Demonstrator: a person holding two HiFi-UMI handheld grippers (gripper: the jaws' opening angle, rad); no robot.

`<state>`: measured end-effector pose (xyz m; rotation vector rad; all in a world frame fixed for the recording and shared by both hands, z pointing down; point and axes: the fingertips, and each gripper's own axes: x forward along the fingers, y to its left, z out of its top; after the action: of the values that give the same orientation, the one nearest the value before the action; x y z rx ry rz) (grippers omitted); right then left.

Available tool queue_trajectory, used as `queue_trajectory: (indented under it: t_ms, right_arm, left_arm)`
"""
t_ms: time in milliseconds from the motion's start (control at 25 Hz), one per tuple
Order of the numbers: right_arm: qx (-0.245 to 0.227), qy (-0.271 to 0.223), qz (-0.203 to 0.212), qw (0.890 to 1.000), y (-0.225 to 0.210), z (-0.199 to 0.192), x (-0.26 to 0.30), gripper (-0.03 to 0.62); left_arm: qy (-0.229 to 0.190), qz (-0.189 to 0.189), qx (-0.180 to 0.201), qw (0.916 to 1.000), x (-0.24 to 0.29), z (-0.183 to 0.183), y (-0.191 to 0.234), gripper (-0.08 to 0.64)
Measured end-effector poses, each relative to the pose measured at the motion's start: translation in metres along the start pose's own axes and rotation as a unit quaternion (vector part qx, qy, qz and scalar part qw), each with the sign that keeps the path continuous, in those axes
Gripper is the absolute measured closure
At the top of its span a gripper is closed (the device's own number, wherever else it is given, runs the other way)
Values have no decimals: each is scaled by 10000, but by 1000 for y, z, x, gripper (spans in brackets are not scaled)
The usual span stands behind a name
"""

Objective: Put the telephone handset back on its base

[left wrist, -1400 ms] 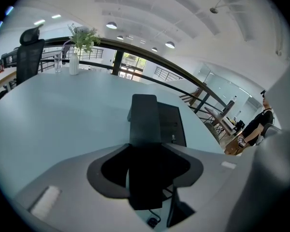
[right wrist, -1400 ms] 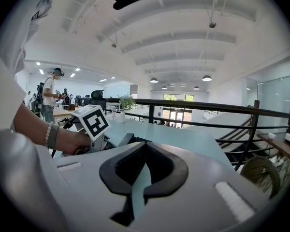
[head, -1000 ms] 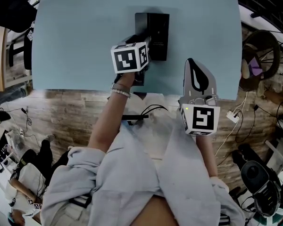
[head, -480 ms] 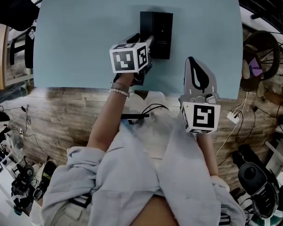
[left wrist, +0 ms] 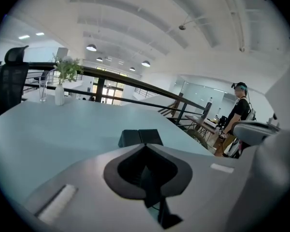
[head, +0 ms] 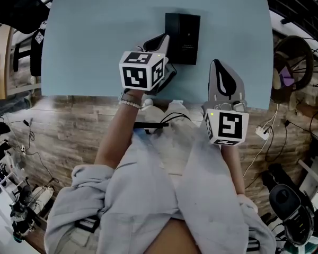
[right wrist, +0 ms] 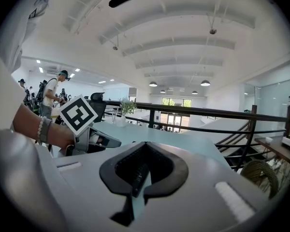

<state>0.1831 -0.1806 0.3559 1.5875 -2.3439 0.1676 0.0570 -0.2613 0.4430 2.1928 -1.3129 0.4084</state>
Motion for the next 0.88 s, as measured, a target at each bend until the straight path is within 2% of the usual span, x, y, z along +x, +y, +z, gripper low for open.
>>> queue_trajectory:
  t_ms: [440, 880]
  right_arm:
    - [-131, -296, -132, 9994, 26, 32, -8, 586]
    - [-139, -564, -257, 9980, 42, 58, -17, 586]
  left_arm:
    - [-598, -548, 561, 9951, -63, 39, -11, 557]
    - [-1040, -854, 781, 9878, -113, 65, -12, 557]
